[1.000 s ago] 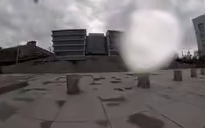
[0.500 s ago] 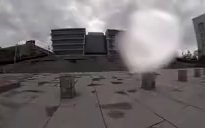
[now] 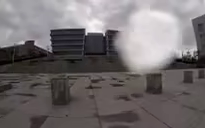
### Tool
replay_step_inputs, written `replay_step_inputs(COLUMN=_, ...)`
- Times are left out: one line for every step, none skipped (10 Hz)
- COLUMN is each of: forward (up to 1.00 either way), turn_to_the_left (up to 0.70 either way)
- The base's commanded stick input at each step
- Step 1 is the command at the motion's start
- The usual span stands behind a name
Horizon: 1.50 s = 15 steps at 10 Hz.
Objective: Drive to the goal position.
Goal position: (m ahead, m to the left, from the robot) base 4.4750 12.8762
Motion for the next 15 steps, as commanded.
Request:
replay_step_inputs(forward=0.7, turn_to_the_left=0.0)
replay_step_inputs(forward=0.7, turn_to_the_left=0.0)
replay_step_inputs(forward=0.7, turn_to_the_left=0.0)
replay_step_inputs(forward=0.7, turn_to_the_left=0.0)
replay_step_inputs(forward=0.7, turn_to_the_left=0.0)
replay_step_inputs(forward=0.7, turn_to_the_left=0.0)
replay_step_inputs(forward=0.7, turn_to_the_left=0.0)
replay_step_inputs(forward=0.7, turn_to_the_left=0.0)
replay_step_inputs(forward=0.7, turn_to_the_left=0.0)
replay_step_inputs(forward=0.7, turn_to_the_left=0.0)
replay_step_inputs(forward=0.7, turn_to_the_left=0.0)
replay_step_inputs(forward=0.7, turn_to_the_left=0.0)
replay_step_inputs(forward=0.7, turn_to_the_left=0.01)
replay_step_inputs(forward=0.7, turn_to_the_left=0.02)
replay_step_inputs(forward=0.7, turn_to_the_left=0.02)
